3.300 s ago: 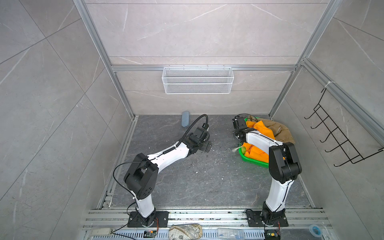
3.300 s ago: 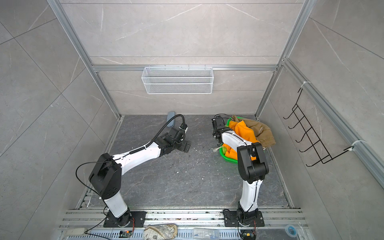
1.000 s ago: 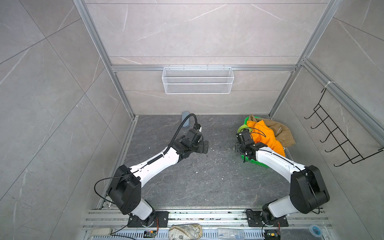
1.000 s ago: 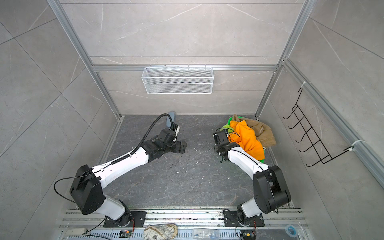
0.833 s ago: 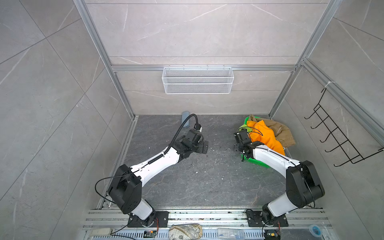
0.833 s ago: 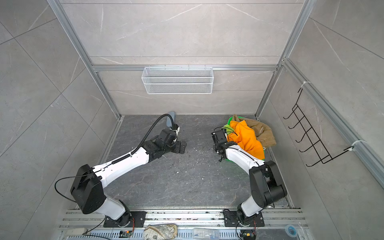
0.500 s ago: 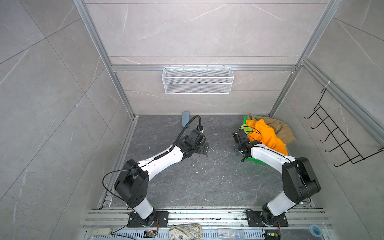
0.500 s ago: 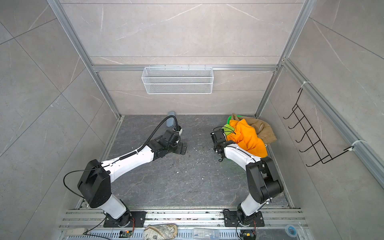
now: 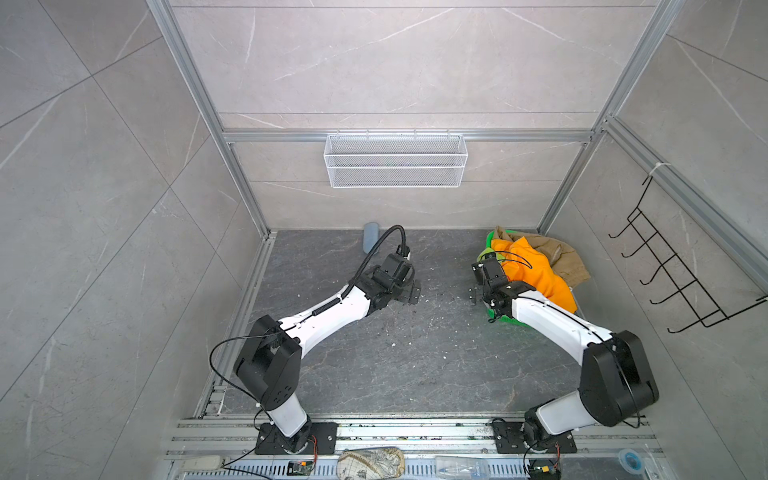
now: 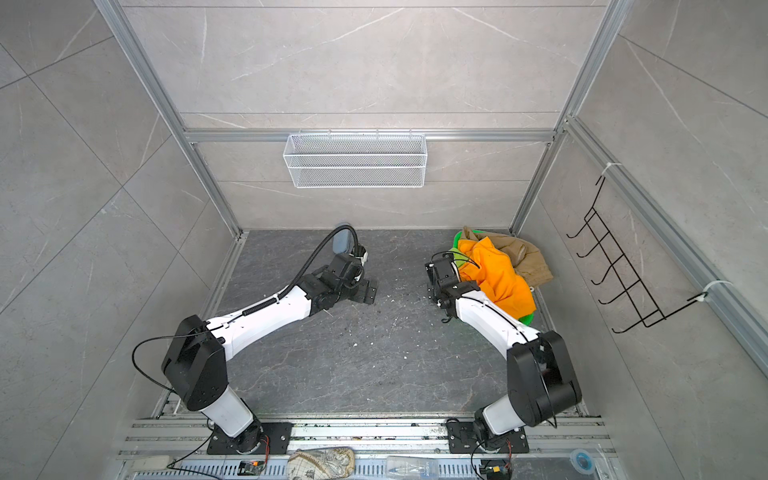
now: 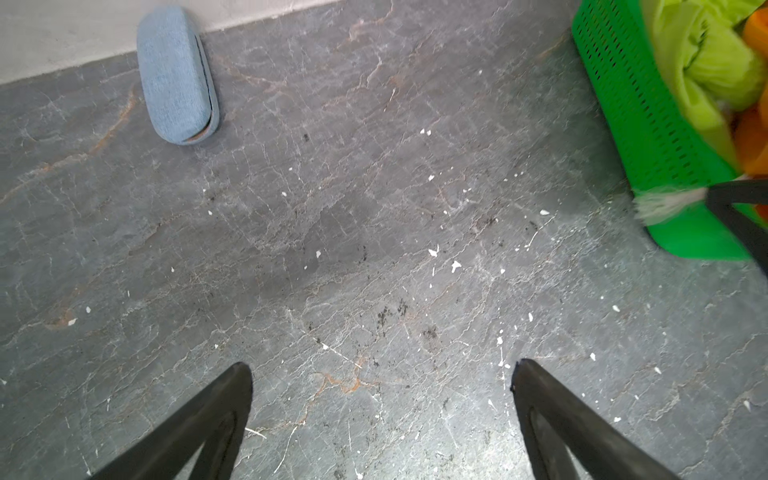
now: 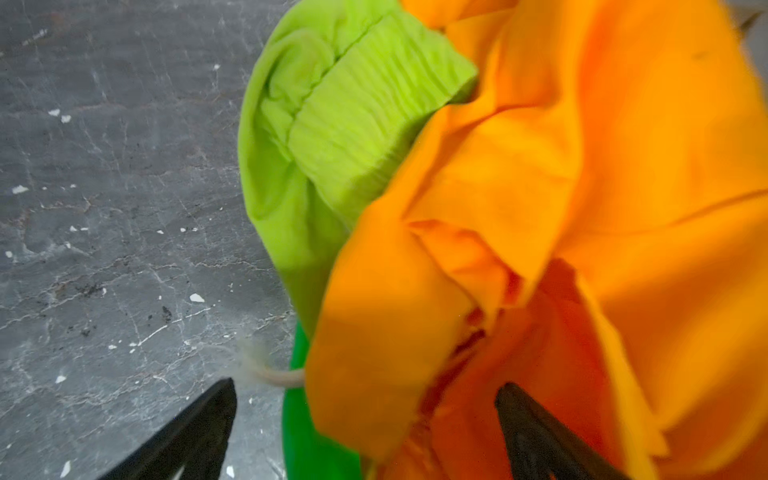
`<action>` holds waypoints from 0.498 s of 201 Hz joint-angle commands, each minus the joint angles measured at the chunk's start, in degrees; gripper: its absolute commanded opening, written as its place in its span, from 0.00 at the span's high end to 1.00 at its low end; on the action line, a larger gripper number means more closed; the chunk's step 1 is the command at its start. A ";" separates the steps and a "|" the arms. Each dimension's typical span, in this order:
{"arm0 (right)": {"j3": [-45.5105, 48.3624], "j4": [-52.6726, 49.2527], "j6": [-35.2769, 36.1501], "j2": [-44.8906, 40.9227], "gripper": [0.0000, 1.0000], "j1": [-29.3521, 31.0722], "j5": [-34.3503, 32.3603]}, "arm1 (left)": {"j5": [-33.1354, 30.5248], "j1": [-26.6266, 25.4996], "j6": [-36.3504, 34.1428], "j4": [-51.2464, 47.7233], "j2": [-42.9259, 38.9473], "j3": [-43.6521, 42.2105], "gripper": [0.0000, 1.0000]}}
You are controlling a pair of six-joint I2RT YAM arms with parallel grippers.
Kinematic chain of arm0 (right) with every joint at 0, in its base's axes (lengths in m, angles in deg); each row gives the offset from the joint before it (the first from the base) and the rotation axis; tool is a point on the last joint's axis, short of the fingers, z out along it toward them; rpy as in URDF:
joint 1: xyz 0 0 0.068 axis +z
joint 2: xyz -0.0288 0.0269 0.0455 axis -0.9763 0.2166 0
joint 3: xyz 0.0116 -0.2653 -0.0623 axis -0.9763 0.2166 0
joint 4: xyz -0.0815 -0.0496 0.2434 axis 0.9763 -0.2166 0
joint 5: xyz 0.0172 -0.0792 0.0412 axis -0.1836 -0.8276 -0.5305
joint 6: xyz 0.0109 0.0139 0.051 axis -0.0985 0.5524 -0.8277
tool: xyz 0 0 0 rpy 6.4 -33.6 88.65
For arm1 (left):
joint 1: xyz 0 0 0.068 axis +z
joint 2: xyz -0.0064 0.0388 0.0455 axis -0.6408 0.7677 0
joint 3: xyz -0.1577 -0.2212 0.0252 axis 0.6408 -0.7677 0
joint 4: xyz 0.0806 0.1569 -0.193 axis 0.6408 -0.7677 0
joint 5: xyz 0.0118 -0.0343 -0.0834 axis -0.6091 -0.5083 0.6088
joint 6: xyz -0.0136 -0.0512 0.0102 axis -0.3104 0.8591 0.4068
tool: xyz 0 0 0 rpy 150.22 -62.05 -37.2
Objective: Fold and stack the shorts
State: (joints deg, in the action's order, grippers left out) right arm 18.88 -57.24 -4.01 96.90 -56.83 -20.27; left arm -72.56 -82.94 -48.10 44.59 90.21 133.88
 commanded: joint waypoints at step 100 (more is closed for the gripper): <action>-3.27 -17.38 -18.80 -12.40 0.14 -6.51 -11.16 | 2.73 0.11 1.07 -0.01 -1.99 2.48 0.00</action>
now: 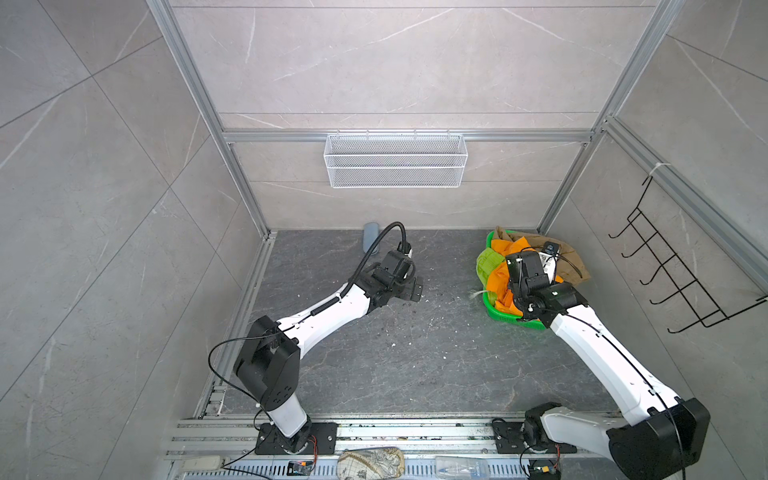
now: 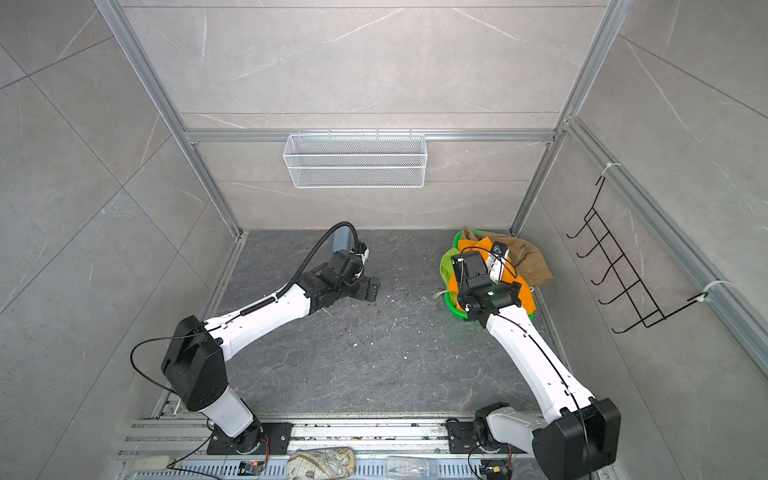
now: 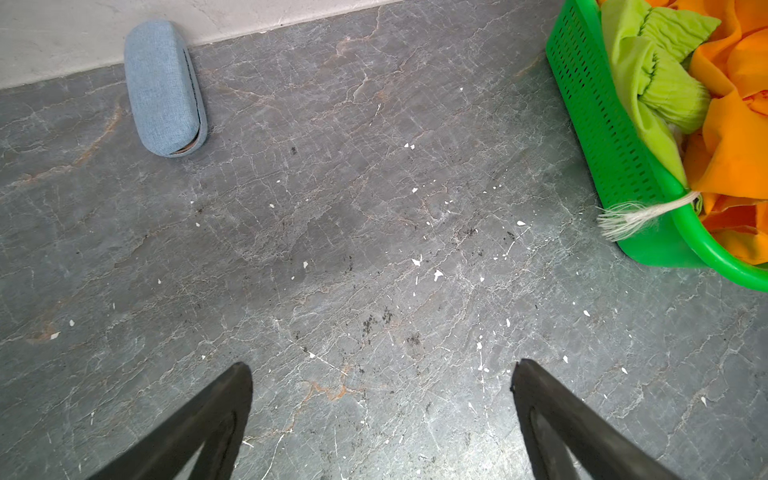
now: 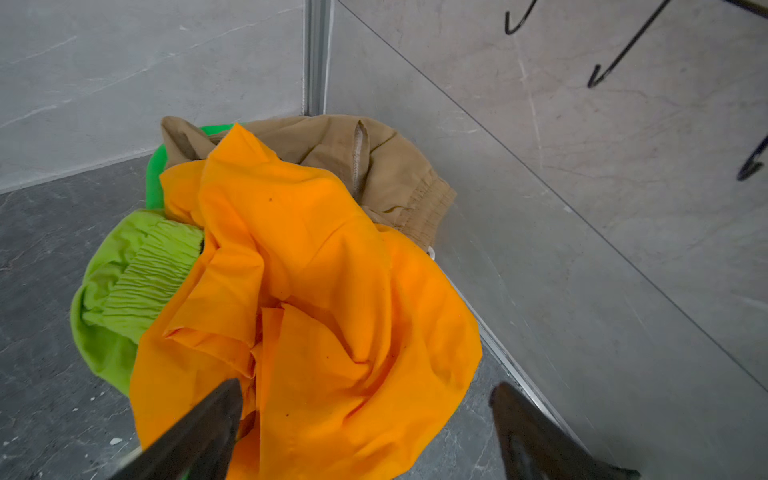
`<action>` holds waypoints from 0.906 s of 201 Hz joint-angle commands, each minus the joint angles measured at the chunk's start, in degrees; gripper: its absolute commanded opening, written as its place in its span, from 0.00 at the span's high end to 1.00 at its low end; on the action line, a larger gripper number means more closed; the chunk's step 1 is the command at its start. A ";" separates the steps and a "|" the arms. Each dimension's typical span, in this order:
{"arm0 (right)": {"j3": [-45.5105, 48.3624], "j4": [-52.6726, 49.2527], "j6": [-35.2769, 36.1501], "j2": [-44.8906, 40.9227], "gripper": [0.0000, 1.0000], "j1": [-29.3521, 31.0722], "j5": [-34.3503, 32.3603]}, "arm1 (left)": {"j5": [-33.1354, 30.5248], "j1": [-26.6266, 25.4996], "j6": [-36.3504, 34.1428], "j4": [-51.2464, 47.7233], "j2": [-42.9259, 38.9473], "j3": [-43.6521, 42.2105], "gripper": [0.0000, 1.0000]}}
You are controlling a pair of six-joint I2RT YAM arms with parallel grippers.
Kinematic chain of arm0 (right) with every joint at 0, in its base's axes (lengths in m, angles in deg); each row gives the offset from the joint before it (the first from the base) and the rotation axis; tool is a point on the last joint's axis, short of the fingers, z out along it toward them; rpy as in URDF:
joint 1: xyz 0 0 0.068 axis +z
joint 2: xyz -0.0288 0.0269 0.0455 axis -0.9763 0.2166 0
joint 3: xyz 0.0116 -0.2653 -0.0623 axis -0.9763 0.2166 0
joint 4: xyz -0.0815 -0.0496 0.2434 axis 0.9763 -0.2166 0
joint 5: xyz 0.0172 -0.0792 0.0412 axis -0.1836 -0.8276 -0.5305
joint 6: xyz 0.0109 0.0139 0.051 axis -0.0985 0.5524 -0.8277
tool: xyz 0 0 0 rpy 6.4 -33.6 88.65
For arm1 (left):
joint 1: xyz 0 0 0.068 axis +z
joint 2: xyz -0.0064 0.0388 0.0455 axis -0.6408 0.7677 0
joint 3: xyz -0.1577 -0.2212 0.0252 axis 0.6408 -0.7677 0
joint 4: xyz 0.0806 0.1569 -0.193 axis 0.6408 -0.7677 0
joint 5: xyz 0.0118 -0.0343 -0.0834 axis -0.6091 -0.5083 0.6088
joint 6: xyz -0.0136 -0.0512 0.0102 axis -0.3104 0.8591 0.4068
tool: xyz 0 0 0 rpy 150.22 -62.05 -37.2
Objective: Fold and stack the shorts
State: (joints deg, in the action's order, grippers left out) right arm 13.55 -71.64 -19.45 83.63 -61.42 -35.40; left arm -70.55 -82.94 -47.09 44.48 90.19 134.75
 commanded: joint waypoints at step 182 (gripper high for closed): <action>12.29 9.60 -7.73 4.52 0.98 -18.66 33.23 | 0.68 0.11 -3.99 0.08 5.39 6.05 0.00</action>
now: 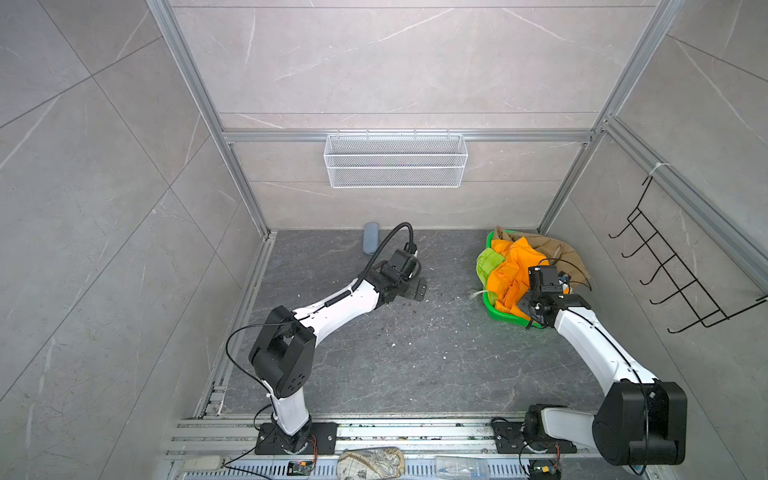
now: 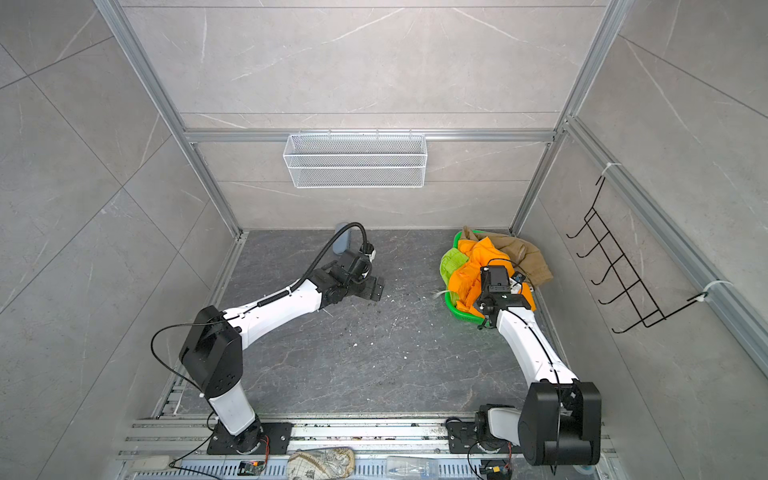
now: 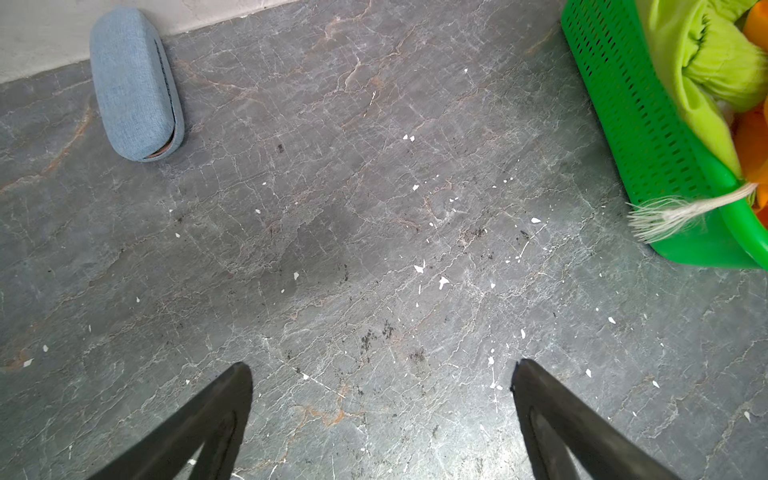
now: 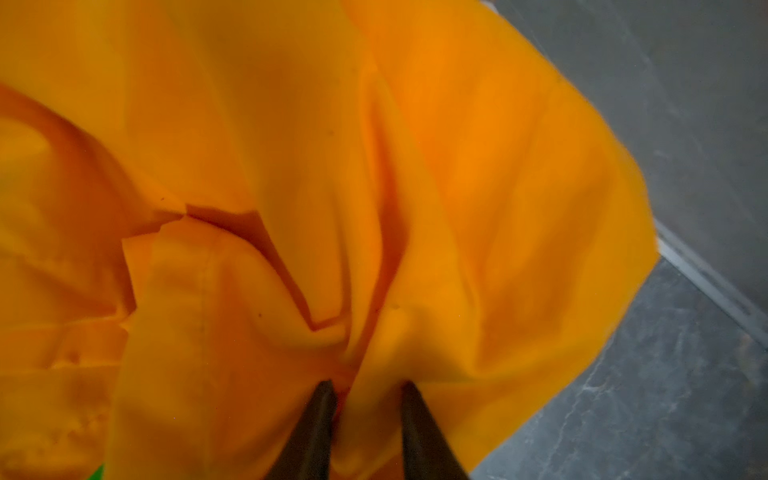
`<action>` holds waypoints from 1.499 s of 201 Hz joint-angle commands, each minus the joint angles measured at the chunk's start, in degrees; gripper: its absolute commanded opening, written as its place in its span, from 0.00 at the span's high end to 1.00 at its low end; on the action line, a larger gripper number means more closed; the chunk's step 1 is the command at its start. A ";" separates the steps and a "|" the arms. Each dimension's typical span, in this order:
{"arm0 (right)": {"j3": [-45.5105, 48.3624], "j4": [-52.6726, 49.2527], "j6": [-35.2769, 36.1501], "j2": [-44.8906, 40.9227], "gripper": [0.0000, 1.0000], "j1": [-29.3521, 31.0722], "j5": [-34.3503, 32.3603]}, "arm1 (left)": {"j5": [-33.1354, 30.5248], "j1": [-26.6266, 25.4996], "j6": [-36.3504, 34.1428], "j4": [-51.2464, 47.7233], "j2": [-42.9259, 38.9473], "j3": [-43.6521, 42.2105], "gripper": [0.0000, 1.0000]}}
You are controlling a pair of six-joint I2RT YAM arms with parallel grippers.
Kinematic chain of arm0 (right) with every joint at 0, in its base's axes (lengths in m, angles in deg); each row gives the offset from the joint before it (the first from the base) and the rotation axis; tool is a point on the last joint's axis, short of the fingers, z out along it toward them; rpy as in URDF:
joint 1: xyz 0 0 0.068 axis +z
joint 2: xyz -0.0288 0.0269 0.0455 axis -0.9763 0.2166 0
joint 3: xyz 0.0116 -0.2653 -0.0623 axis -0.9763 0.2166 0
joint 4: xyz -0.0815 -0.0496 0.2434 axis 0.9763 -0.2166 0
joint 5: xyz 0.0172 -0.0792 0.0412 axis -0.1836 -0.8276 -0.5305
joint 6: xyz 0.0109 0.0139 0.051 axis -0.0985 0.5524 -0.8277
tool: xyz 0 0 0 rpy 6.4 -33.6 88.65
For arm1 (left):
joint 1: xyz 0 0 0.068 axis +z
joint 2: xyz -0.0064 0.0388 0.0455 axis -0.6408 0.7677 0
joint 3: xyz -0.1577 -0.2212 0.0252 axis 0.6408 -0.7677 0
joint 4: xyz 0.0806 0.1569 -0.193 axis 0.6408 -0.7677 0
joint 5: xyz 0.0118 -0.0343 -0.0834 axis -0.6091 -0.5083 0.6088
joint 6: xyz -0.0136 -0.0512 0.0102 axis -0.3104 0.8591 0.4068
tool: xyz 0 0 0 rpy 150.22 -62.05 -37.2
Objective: Fold and stack the shorts
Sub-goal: 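Grasp the orange shorts with the right gripper, then lift the orange shorts out of the basket with the right gripper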
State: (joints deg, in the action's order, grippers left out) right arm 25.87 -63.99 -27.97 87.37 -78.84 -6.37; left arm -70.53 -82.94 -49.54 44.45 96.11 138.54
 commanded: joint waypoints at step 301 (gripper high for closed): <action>-82.83 -27.16 12.94 37.44 0.57 46.43 3.82 | 13.89 24.84 10.00 -15.46 -24.09 -0.69 0.00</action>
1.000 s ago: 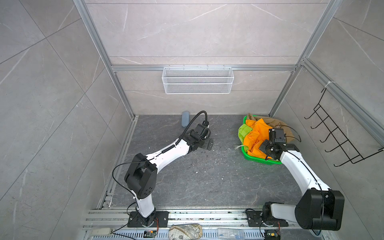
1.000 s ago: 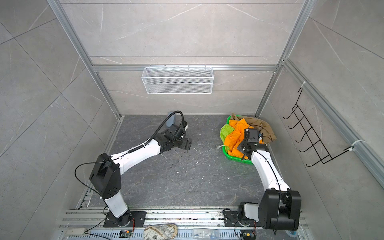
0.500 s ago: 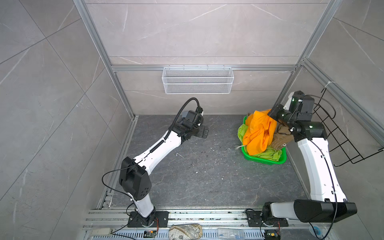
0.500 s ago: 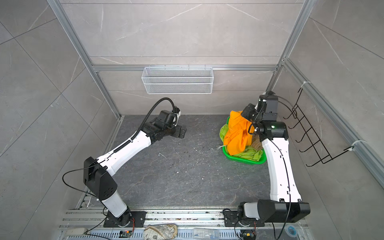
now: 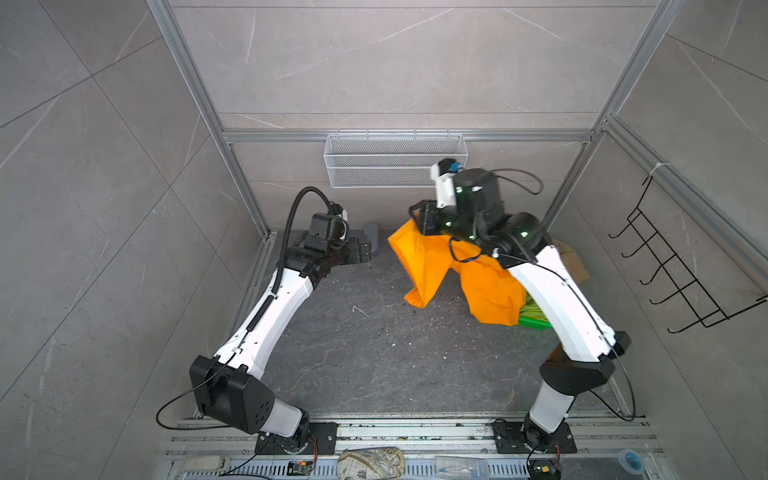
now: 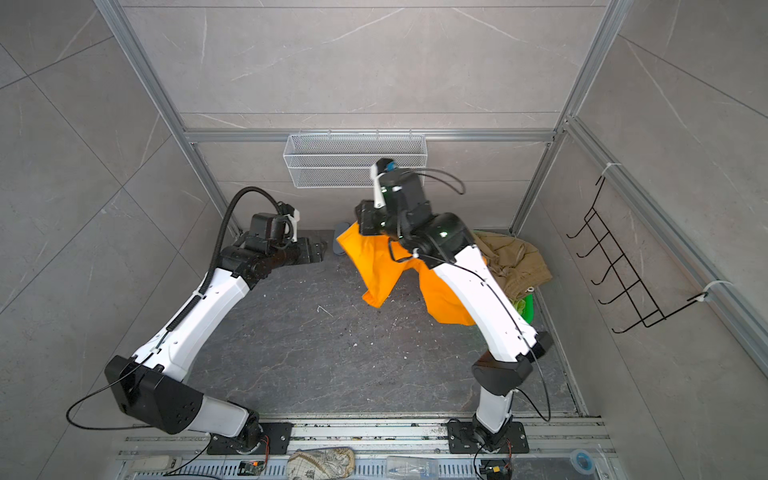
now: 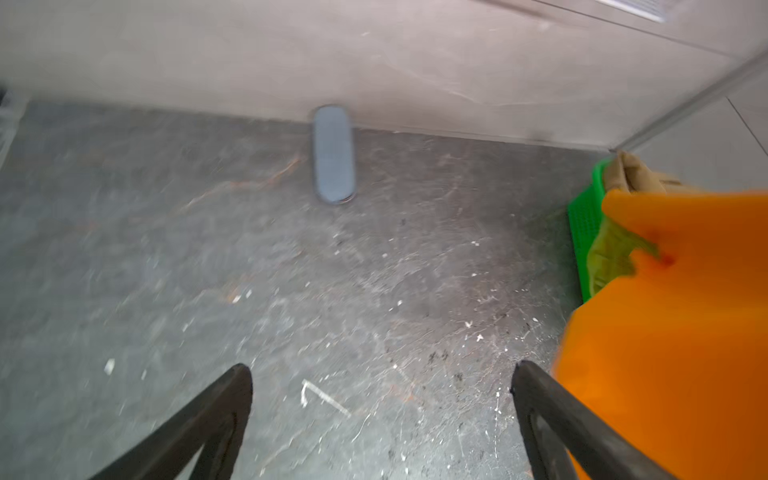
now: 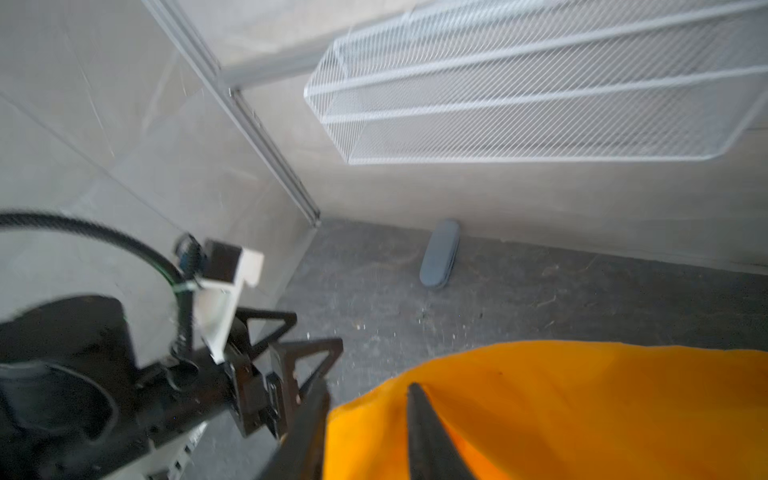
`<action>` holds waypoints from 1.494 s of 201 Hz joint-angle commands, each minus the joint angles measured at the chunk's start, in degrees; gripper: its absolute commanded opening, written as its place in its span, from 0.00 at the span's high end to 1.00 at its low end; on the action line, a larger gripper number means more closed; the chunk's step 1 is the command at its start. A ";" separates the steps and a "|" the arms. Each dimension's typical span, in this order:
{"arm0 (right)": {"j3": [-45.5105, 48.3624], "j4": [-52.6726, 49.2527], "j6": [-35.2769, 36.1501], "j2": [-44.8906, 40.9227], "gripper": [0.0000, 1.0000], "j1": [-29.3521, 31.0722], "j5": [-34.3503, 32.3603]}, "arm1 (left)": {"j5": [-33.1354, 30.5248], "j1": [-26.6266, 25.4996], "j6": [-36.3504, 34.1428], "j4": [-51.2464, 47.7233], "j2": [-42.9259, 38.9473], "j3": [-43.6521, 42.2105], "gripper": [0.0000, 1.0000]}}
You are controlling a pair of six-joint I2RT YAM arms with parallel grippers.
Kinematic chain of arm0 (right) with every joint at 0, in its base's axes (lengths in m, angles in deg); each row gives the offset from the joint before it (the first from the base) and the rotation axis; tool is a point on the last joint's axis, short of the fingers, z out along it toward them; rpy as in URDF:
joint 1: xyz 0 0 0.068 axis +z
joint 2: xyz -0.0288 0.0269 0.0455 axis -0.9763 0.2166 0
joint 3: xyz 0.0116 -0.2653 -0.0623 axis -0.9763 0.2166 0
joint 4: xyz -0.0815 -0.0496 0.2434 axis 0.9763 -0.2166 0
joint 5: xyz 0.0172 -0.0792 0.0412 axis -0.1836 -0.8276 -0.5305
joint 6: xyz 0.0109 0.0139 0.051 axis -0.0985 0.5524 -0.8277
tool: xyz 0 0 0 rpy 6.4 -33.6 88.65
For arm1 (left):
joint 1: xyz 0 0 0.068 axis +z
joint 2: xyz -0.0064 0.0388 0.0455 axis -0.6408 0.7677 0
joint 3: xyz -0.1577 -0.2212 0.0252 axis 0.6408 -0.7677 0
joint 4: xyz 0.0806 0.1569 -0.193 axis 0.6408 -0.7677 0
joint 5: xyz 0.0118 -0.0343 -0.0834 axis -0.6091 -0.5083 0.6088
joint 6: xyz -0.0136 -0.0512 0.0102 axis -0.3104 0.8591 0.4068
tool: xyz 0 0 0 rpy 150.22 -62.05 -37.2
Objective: Fold and stack the shorts
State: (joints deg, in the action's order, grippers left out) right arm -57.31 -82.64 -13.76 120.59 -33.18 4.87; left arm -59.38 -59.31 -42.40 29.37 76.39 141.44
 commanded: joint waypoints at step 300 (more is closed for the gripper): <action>72.03 21.87 -12.47 -27.31 0.92 -41.03 15.60 | 10.17 -14.25 2.79 5.69 10.38 0.74 0.00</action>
State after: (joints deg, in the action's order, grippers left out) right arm 17.02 -63.25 -26.02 92.42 -73.87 17.70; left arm -48.54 -73.83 -39.75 35.45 88.22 140.04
